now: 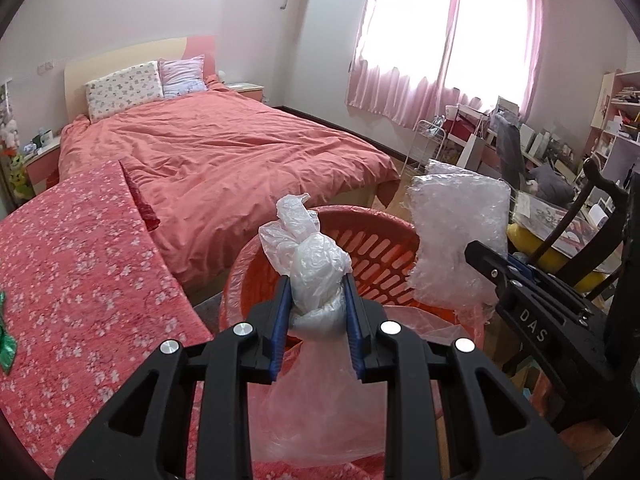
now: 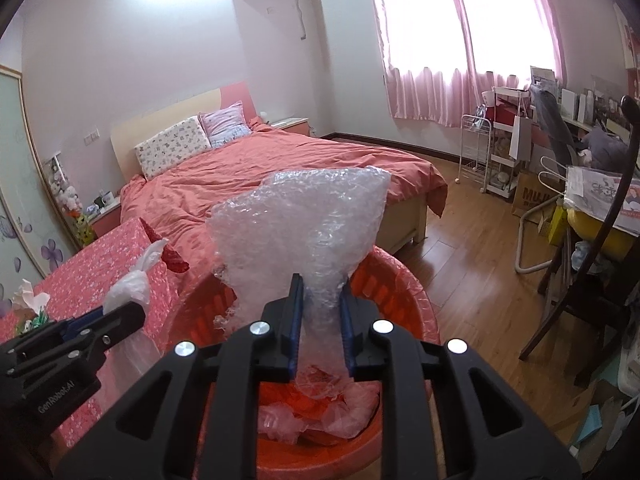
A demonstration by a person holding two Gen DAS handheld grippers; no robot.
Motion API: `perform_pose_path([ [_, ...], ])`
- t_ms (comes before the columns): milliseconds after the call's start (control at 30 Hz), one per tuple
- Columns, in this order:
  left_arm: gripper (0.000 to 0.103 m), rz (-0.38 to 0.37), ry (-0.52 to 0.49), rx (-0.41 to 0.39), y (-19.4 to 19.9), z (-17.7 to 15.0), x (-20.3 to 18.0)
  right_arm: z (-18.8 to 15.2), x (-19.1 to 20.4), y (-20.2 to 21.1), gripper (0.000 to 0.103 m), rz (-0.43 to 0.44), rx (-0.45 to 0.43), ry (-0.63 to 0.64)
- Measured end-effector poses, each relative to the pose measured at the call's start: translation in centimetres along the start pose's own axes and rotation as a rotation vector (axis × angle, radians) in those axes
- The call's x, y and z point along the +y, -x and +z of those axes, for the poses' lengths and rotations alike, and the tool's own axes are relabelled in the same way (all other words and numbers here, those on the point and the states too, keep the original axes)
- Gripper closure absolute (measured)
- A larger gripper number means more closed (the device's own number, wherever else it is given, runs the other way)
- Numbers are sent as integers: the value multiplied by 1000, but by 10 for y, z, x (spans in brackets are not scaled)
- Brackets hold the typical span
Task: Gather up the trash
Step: 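Carry both bags to the basket and open both tools to release them, then grasp the white paw-print bag with the left tool while the right tool grasps the green bag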
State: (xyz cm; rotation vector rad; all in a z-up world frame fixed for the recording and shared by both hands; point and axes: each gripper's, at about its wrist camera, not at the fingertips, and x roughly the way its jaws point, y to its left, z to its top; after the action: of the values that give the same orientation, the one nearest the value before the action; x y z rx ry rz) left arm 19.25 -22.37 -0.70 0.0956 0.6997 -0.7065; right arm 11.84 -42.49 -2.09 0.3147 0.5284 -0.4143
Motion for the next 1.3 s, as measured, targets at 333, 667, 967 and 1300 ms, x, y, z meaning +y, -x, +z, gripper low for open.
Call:
perform_pose_path([
  [333,50,48,42,14,0,-7,22,1,-1,-6,54,14,5,-18],
  [667,46,209,107,-7,38,-23,86,-8,42,-1,49,37,6,86],
  [967,46,414,237,-32,99,-45,183,-23,126,-3,49,145,51,204],
  [1300,46,546,446,-34,144,-71,281,-51,223,-8,49,287,120,311],
])
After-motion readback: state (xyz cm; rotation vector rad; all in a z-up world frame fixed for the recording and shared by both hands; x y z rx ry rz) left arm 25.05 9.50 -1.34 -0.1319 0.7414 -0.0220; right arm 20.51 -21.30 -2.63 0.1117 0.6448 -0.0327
